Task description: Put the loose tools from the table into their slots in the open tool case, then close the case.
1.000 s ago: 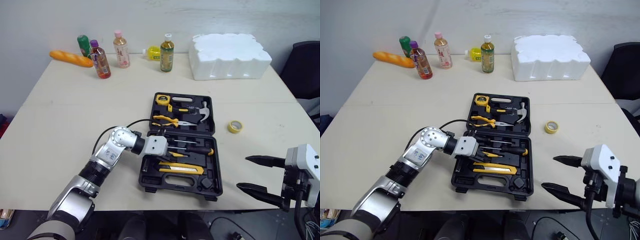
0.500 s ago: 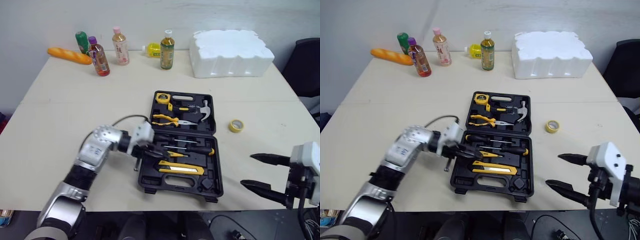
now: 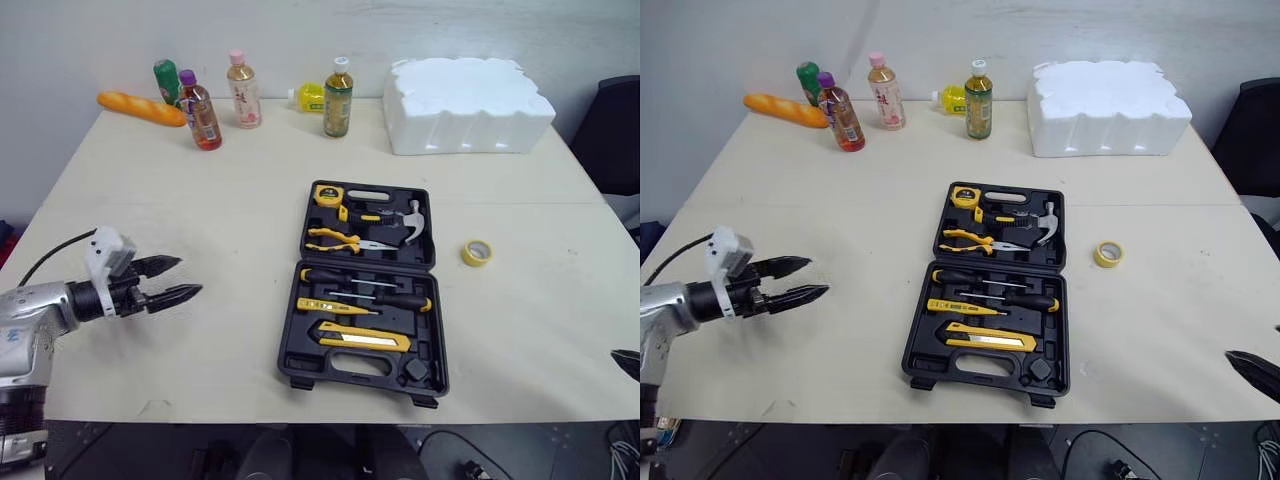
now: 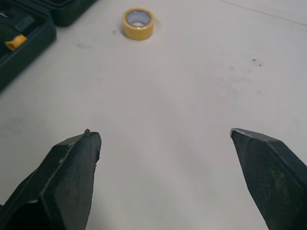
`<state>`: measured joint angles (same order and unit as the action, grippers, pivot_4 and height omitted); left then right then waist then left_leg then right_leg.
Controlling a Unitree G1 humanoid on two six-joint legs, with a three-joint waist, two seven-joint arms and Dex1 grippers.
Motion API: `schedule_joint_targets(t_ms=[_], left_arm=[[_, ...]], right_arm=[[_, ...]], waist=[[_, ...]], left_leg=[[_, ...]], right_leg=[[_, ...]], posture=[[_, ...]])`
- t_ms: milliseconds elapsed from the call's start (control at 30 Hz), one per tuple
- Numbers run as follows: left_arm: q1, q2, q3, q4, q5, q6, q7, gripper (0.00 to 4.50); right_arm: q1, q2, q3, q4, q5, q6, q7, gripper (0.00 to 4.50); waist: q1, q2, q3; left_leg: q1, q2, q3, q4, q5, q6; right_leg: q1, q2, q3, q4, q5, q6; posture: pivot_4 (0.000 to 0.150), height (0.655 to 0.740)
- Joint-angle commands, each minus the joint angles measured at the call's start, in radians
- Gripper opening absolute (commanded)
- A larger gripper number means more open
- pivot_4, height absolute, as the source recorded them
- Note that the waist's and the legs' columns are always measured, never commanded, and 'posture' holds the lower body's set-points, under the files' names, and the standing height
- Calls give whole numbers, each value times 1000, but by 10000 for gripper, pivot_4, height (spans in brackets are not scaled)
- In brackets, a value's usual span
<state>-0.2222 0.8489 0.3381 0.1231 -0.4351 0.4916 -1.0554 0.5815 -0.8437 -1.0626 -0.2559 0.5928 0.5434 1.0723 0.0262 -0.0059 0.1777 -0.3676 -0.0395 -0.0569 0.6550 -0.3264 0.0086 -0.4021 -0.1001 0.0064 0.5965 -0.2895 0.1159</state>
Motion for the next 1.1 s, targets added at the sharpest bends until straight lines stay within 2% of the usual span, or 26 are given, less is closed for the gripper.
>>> schedule_joint_targets(t_ms=[33, 200, 267, 333, 467, 600, 733, 900, 1100], left_arm=[[-35, 6, 15, -27, -46, 3, -18, 44826], [-80, 6, -41, -123, -89, 47, -50, 44826], [-155, 28, -93, -225, -164, 109, -124, 44826], [-252, 63, -146, -315, -228, 143, -223, 44826], [-368, 51, -187, -319, -254, 150, -248, 44826], [-426, 22, -183, -321, -299, 181, -225, 44826], [-434, 4, -159, -341, -340, 222, -184, 44826], [-400, -2, -150, -360, -330, 202, -149, 44826], [-380, -5, -149, -381, -333, 198, -123, 44826]], right_arm=[[-33, -16, 12, 40, -26, -74, 8, 45000], [-111, -81, 82, 93, -40, -106, 40, 45000], [-193, -191, 179, 136, -47, -112, 105, 45000], [-340, -332, 349, 232, -75, -134, 177, 45000], [-607, -416, 631, 377, -149, -183, 232, 45000], [-944, -354, 903, 499, -272, -179, 221, 45000], [-1191, -253, 1074, 633, -391, -180, 206, 45000], [-1385, -119, 1235, 738, -515, -169, 205, 45000], [-1491, -37, 1297, 879, -584, -223, 223, 45000]], waist=[[-1, 0, 0], [-2, 1, 0], [-6, 0, 1], [-17, -1, 4], [-29, 2, 3], [-40, 2, 5], [-49, 2, 8], [-52, 3, 8], [-46, 3, 8]], left_leg=[[0, 0, 0, -1, 0, 0], [-1, 0, 2, -4, 2, -2], [-1, 0, 3, -4, 3, -5], [-2, -1, 7, 0, 5, -6], [0, 0, 10, 0, 5, -5], [-2, 1, 12, -1, 8, -9], [-5, 1, 12, 4, 8, -9], [-6, 0, 13, 7, 8, -9], [-9, 0, 12, 7, 8, -9]], right_leg=[[0, 0, 0, 0, 0, 0], [-5, 1, 1, 1, 0, 0], [-6, 2, 1, 2, 0, 0], [-7, 2, 1, 6, 1, 1], [-6, 4, -1, 5, 3, 1], [-11, 7, 0, 8, 2, 0], [-14, 6, 1, 12, 2, 0], [-15, 6, 1, 13, 2, 0], [-17, 6, 0, 17, 2, 0]], posture=[[1500, 7383], [1500, 7383], [1500, 7383], [1500, 7383], [1500, 7383], [1500, 7383], [1500, 7383], [1500, 7383], [1500, 7383]])
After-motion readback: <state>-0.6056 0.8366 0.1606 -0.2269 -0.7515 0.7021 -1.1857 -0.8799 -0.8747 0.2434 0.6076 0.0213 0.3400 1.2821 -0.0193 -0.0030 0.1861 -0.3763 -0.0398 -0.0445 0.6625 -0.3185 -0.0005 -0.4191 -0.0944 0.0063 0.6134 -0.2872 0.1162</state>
